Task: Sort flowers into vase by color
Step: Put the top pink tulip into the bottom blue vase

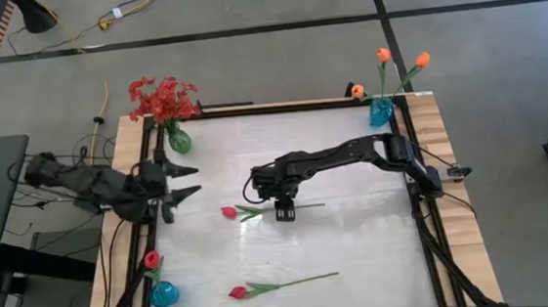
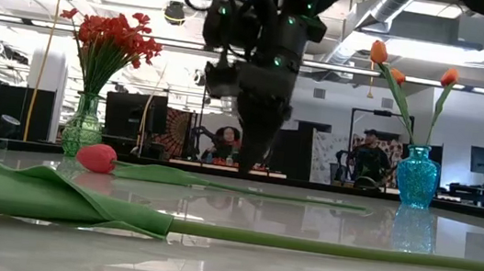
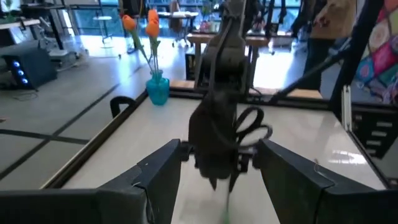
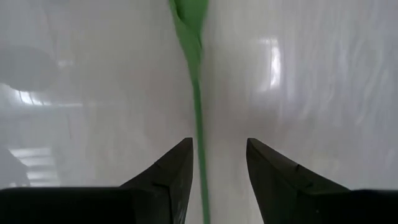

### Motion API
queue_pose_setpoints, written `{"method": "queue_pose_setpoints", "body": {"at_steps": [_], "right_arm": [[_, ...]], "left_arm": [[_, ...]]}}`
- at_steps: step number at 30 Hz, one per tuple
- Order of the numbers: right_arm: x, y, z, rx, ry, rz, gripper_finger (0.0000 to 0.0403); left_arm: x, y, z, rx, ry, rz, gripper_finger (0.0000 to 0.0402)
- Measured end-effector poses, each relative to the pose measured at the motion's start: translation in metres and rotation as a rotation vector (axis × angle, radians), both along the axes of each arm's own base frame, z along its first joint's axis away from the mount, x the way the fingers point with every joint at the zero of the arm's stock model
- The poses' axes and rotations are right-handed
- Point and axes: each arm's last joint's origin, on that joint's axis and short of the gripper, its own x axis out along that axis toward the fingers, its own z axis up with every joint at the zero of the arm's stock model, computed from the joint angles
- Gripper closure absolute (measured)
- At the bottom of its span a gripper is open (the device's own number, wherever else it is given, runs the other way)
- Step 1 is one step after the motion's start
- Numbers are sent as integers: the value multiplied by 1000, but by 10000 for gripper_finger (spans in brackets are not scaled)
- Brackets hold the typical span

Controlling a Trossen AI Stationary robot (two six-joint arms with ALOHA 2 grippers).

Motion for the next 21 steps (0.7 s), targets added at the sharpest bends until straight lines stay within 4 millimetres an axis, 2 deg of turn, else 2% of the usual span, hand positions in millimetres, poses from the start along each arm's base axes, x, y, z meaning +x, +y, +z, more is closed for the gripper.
{"method": "queue_pose_setpoints", "body": {"at_steps": [4, 11, 21], "right_arm": [[-5, -3, -9, -3, 29, 13, 227], [-5, -2, -10, -3, 28, 33, 227], [4, 5, -7, -1, -69, 54, 227]], "left_arm": [[12, 11, -9, -23, -39, 36, 200], [18, 32, -6, -69, -73, 65, 200], [18, 38, -11, -114, -22, 66, 200]]}}
